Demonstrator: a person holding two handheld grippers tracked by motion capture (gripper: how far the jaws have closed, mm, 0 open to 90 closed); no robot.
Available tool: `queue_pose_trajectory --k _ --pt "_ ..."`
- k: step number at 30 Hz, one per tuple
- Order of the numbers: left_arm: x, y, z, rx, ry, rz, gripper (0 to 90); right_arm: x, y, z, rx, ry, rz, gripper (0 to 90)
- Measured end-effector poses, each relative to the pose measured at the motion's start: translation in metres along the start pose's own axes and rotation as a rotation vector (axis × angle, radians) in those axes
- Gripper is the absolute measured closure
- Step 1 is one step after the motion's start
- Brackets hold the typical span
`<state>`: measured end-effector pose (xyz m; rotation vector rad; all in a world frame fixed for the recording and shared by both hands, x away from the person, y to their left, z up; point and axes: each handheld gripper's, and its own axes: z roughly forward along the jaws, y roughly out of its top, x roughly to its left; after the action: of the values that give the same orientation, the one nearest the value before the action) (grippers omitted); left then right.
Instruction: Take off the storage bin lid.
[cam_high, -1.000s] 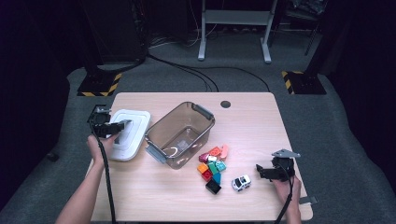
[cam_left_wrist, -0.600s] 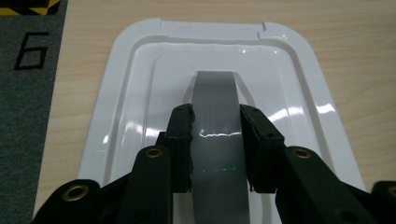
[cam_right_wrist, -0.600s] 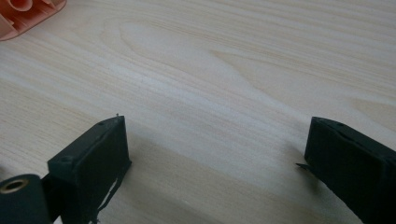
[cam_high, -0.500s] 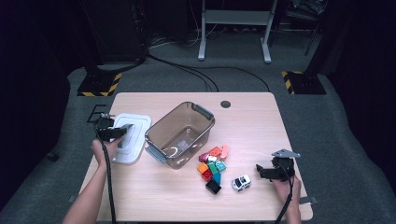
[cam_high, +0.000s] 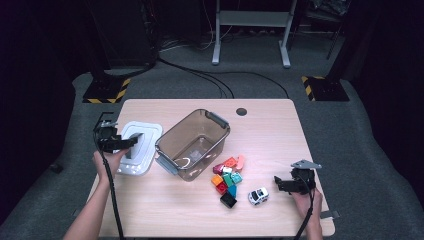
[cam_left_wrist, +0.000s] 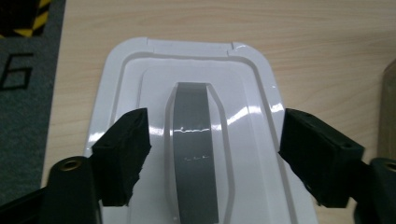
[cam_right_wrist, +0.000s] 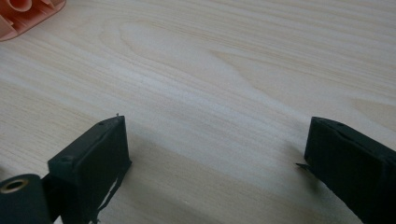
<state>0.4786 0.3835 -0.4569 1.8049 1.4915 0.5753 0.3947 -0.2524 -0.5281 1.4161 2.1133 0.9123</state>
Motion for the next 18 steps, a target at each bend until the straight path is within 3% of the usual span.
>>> queue_pose_trajectory --k 1,6,15,17,18 --pt "-0.002 -0.003 -0.005 -0.006 -0.003 0.014 15.1 0.000 0.000 0.000 0.001 -0.001 -0.001 5.8" --pt "-0.015 -0.028 -0.027 -0.040 -0.018 0.074 9.9 0.000 0.000 0.000 0.001 -0.002 0.000 5.8" --pt "-0.045 -0.094 -0.046 -0.068 -0.042 0.084 0.9 0.000 0.000 0.000 0.001 -0.003 0.000 5.8" --pt "-0.057 -0.110 -0.046 -0.051 -0.053 0.109 0.2 0.000 0.000 0.000 0.000 -0.004 -0.005 5.7" --pt "-0.057 -0.110 -0.046 -0.051 -0.053 0.109 0.2 0.000 0.000 0.000 0.000 -0.004 -0.005 5.7"
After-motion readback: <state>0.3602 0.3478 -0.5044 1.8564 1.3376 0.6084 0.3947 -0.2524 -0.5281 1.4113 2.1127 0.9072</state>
